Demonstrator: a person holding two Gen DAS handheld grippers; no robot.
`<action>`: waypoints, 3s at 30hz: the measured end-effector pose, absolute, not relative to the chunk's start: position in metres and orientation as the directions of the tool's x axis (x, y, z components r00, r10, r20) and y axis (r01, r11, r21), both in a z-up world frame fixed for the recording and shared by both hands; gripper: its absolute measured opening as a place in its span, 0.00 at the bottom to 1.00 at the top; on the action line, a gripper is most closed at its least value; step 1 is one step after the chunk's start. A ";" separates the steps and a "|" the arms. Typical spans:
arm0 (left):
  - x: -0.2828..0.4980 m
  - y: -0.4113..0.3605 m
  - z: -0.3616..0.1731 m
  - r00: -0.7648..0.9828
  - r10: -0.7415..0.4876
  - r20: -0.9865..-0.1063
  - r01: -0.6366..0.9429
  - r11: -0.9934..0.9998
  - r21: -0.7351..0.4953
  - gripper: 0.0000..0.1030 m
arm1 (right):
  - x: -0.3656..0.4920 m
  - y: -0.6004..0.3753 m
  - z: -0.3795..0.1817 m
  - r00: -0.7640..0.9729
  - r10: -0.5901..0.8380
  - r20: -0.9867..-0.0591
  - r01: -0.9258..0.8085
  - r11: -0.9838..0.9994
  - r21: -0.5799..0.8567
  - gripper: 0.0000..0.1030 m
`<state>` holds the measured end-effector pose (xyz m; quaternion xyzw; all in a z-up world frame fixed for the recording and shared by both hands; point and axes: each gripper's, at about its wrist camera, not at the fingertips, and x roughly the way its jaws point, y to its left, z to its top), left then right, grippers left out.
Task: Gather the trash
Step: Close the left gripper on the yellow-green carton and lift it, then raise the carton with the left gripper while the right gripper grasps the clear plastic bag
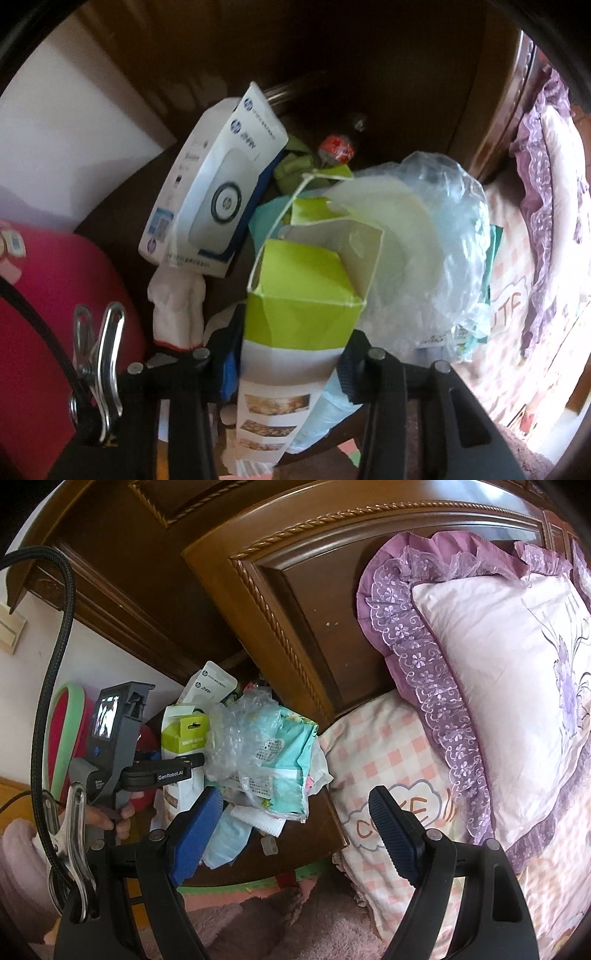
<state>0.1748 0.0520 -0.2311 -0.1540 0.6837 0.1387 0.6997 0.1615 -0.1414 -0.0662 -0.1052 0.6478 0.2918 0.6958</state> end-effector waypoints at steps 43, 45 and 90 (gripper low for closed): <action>0.083 0.045 -0.053 0.331 0.059 -0.942 -0.616 0.769 -0.168 0.42 | 0.147 -0.029 -0.177 -0.120 0.244 -0.962 -0.771 0.588 0.245 0.37; 0.079 0.047 -0.044 0.346 0.067 -0.936 -0.623 0.762 -0.176 0.42 | 0.146 -0.030 -0.177 -0.136 0.255 -0.957 -0.768 0.583 0.264 0.27; -0.008 0.120 0.090 0.497 0.383 -0.779 -0.753 0.636 -0.168 0.42 | 0.132 -0.027 -0.135 -0.058 0.315 -0.947 -0.795 0.559 0.235 0.34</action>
